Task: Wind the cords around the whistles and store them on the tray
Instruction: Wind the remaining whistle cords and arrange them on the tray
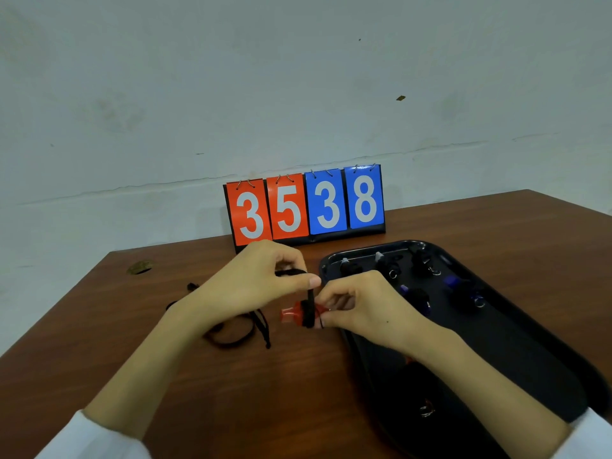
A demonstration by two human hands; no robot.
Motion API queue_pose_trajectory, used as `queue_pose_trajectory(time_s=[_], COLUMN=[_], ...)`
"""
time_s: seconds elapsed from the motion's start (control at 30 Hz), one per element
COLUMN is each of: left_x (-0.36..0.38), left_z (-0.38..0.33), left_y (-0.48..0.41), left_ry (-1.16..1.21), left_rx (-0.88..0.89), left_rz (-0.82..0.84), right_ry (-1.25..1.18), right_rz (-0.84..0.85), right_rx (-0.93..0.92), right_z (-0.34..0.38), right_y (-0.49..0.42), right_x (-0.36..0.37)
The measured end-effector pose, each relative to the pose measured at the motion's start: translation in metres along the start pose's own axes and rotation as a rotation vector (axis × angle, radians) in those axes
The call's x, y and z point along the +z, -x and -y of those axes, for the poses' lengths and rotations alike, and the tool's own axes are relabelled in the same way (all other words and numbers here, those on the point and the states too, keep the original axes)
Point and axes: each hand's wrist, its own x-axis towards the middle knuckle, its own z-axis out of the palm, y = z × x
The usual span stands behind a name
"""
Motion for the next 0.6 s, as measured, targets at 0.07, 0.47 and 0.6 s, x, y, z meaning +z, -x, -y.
queue_pose_trajectory(time_s=[0.07, 0.47, 0.6], left_x=[0.001, 0.031, 0.037], left_z=[0.008, 0.017, 0.011], left_y=[-0.002, -0.002, -0.002], left_ry=[0.035, 0.485, 0.665], left_rx=[-0.03, -0.142, -0.264], left_rz=[-0.007, 0.186, 0.259], right_ry=[-0.06, -0.246, -0.211], right_rz=[0.015, -0.166, -0.304], right_rx=[-0.014, 0.036, 0.103], right_z=[0.002, 0.004, 0.0], right_y=[0.0, -0.001, -0.003], right_x=[0.001, -0.004, -0.006])
